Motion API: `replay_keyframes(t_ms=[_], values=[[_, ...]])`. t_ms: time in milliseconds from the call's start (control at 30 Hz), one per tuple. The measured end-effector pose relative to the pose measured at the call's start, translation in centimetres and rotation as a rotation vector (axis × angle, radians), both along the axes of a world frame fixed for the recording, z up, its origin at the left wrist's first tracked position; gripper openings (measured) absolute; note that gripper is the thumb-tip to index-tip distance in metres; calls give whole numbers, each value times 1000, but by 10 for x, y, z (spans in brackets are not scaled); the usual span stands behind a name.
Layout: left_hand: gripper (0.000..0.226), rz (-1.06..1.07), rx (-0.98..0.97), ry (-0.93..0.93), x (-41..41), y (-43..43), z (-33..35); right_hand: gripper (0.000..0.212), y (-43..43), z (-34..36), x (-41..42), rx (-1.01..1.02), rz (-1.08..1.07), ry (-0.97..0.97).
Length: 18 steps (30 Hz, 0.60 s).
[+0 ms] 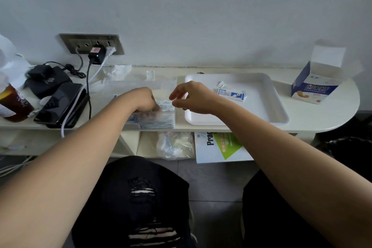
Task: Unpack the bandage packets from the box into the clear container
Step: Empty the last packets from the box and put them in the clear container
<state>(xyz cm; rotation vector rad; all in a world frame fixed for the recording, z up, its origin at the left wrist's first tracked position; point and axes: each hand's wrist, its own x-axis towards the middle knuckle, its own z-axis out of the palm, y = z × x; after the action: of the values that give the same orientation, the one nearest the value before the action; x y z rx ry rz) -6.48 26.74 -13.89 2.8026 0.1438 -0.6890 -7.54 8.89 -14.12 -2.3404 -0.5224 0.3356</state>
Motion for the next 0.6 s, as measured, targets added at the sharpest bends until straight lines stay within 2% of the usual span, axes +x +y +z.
replay_keyframes(t_ms=[100, 267, 333, 400, 500, 600], values=[[18, -4, -65, -86, 2, -1, 7, 18, -8, -2, 1, 78, -24, 25], [15, 21, -144, -542, 18, -42, 20, 16, -48, -3, 19, 114, -164, 42], [15, -34, -222, -620, 23, -70, 19, 15, -73, -11, 29, 76, -283, 34], [15, -128, -273, -580, 31, -104, 10, 16, -103, -25, 39, -44, -402, -3], [18, -217, -266, -454, 43, -140, -17, 30, -136, -46, 47, -271, -458, -61], [41, -247, -223, -365, 54, -160, -50, 39, -153, -58, 54, -323, -445, -94]])
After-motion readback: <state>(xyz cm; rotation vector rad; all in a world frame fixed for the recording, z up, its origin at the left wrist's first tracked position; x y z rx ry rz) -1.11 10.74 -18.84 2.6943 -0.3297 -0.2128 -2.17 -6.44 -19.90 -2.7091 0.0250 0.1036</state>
